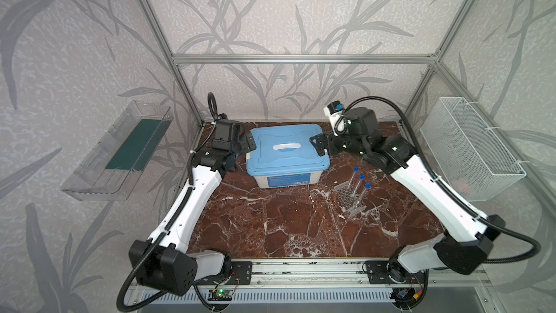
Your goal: Organize the chemistry lab equipment
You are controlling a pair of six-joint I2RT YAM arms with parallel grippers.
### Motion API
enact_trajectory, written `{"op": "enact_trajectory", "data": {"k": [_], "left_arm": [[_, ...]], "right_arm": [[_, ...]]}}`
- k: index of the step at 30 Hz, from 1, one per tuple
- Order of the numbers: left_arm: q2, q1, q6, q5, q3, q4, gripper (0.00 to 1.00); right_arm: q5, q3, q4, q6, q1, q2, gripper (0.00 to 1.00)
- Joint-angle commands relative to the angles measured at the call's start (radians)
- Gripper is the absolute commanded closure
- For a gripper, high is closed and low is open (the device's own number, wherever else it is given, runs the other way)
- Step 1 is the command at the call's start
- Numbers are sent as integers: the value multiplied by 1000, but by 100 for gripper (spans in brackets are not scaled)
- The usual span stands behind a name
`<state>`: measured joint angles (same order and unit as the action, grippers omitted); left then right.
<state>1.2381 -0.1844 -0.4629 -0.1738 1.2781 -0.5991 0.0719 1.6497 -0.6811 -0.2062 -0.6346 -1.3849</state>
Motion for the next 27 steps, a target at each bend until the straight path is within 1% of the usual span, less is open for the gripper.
{"op": "enact_trajectory", "data": {"k": [1,2,4,6,8,11,13,14,17,20,22,24,25,27], "left_arm": [[-71,55,8,39,-75,-10,1],[-91,74,8,48,-104,-6,1],[-117,97,23,30,-155,6,1],[-132,103,52,3,-202,23,1],[-139,111,68,-17,-242,35,1],[-140,120,58,-41,-295,75,1],[-142,123,55,-47,-322,101,1],[-144,124,54,-67,-329,106,1],[-157,126,59,-113,-372,154,1],[-175,126,81,-165,-475,293,1],[-160,128,122,-191,-531,391,1],[-140,129,150,-247,-562,445,1],[-142,128,168,-257,-582,477,1],[-156,128,217,-258,-641,593,1]], "right_arm": [[48,-109,-51,-10,113,90,1],[16,-156,-47,-22,169,127,1],[-30,-252,-24,-61,293,194,1],[-9,-341,-14,-108,394,242,1],[-18,-415,-8,-125,499,263,1],[-38,-482,1,-124,592,255,1],[-30,-533,28,-119,623,244,1],[-15,-558,45,-117,630,242,1],[11,-652,140,-92,635,251,1],[3,-752,256,-81,643,245,1],[5,-790,291,-98,658,220,1],[4,-809,301,-105,675,187,1],[2,-820,311,-91,676,178,1],[-6,-869,373,-65,680,169,1]]}}
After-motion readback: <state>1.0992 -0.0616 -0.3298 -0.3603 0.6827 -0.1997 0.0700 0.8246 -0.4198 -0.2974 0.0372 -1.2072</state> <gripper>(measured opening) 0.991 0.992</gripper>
